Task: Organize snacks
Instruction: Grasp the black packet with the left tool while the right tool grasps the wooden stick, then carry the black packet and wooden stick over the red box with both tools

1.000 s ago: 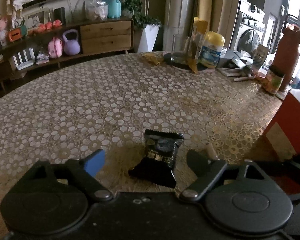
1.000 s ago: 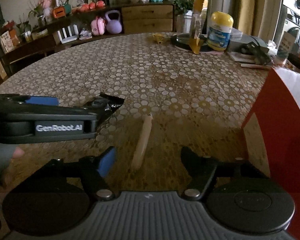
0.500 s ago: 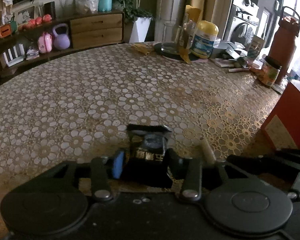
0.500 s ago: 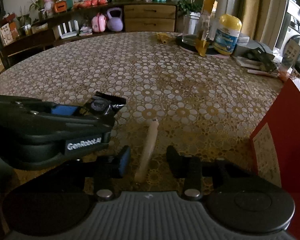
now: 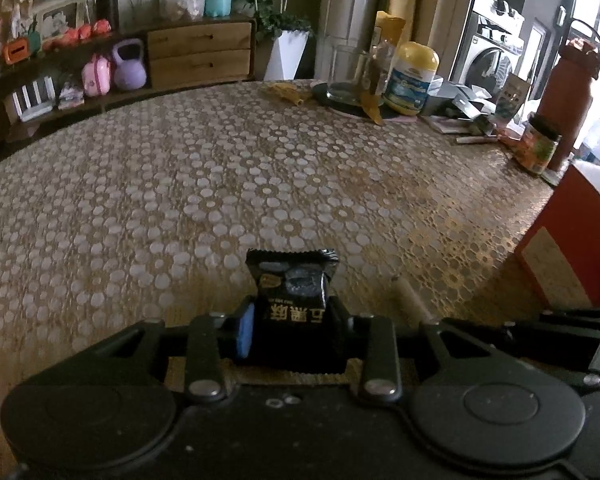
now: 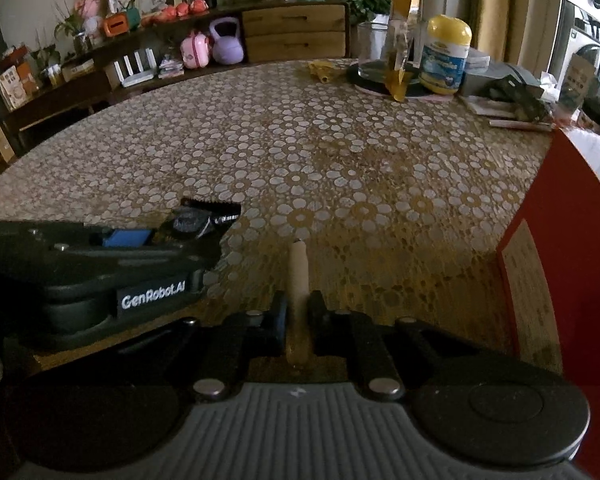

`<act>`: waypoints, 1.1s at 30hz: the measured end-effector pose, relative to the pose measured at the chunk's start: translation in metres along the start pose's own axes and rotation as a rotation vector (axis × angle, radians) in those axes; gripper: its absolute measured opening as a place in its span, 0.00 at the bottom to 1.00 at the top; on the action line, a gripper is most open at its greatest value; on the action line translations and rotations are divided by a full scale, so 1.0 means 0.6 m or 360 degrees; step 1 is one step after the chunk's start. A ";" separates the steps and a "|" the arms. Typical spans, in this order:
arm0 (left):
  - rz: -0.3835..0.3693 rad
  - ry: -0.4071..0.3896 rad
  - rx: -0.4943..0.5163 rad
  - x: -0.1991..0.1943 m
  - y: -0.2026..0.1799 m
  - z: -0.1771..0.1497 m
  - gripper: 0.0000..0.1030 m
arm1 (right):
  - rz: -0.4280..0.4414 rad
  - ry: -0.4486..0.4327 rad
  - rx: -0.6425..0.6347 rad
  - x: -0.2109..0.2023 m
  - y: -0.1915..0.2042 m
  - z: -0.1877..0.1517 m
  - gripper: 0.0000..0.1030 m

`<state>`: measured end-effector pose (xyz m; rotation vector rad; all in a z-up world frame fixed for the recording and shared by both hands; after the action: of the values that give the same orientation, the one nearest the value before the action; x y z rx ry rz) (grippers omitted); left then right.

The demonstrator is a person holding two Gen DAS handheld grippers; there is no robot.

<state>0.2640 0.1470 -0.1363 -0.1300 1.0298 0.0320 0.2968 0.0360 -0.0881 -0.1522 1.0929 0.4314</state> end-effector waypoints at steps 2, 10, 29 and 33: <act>-0.0004 0.0002 -0.0001 -0.011 -0.002 -0.009 0.33 | 0.0019 -0.0003 0.0007 -0.011 0.000 -0.006 0.11; 0.0003 0.0004 -0.0023 -0.063 -0.012 -0.039 0.33 | 0.0101 -0.0028 0.0015 -0.068 -0.001 -0.041 0.11; -0.0066 -0.0100 0.0036 -0.217 -0.096 -0.093 0.33 | 0.0192 -0.0205 0.0097 -0.245 -0.059 -0.122 0.11; -0.0087 -0.0132 0.0080 -0.247 -0.130 -0.097 0.33 | 0.0197 -0.0260 0.0105 -0.284 -0.076 -0.134 0.11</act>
<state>0.1445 0.0675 -0.0317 -0.1105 0.9433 -0.0380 0.1832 -0.0767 0.0217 0.0089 0.9576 0.5090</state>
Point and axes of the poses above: each gripper's, at about its wrist camera, not at the fingertips, and x roughly the way its jaws point, y to its left, z to its top, the point moved 1 cm from there along x, roughly the way its jaws point, and after that the axes turned 11 degrees about y, right-handed, at the moved point
